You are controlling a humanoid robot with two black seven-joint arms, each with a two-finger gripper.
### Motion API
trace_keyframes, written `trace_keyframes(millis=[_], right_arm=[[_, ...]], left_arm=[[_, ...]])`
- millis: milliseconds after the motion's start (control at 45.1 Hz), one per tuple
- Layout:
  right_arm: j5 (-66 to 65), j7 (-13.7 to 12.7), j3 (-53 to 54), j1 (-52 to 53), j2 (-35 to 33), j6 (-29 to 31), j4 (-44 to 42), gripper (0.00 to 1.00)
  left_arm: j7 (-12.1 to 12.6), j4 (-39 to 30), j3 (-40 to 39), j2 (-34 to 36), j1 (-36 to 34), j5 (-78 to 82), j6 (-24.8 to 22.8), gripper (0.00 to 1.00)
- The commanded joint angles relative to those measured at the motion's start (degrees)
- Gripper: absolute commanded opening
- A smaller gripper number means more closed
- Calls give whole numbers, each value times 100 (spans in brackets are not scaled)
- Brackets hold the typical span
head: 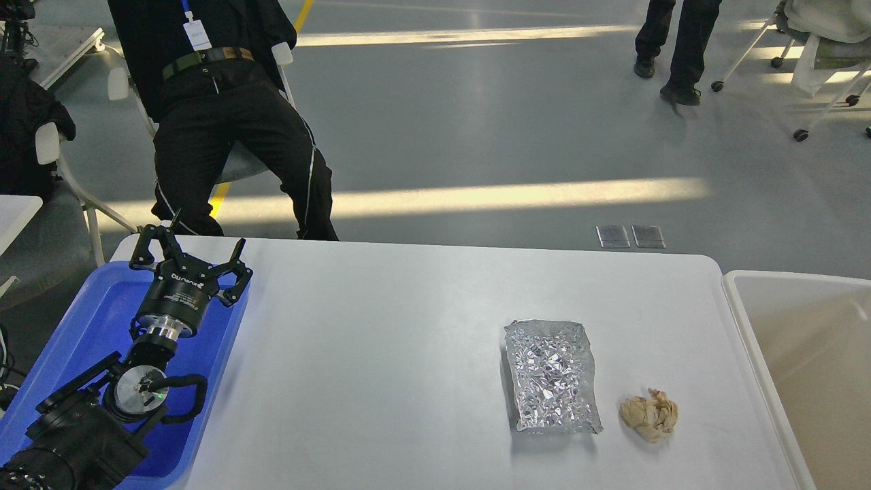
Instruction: Tidy desktop
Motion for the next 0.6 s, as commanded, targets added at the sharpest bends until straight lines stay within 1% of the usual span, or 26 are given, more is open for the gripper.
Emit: trace_keyframes(millis=[0, 133, 266, 421, 510, 577], right_arm=[[-411, 8, -108, 121, 26, 4, -186, 100], [-1185, 8, -126, 296, -26, 84, -187, 100], [-1220, 16, -135, 595, -53, 285, -169, 100], [-1282, 16, -205, 815, 26, 347, -152, 100], [-1185, 25, -30, 894, 0, 382, -99, 100], [-1185, 51, 233, 894, -61, 487, 137, 100]], left_arm=[[1, 2, 0, 0, 0, 0, 0, 100], [1, 2, 0, 0, 17, 0, 0, 100], [-7, 2, 0, 0, 17, 0, 0, 100], [1, -7, 0, 0, 17, 0, 0, 100], [1, -7, 0, 0, 0, 0, 0, 100], [-7, -7, 0, 0, 17, 0, 0, 100]])
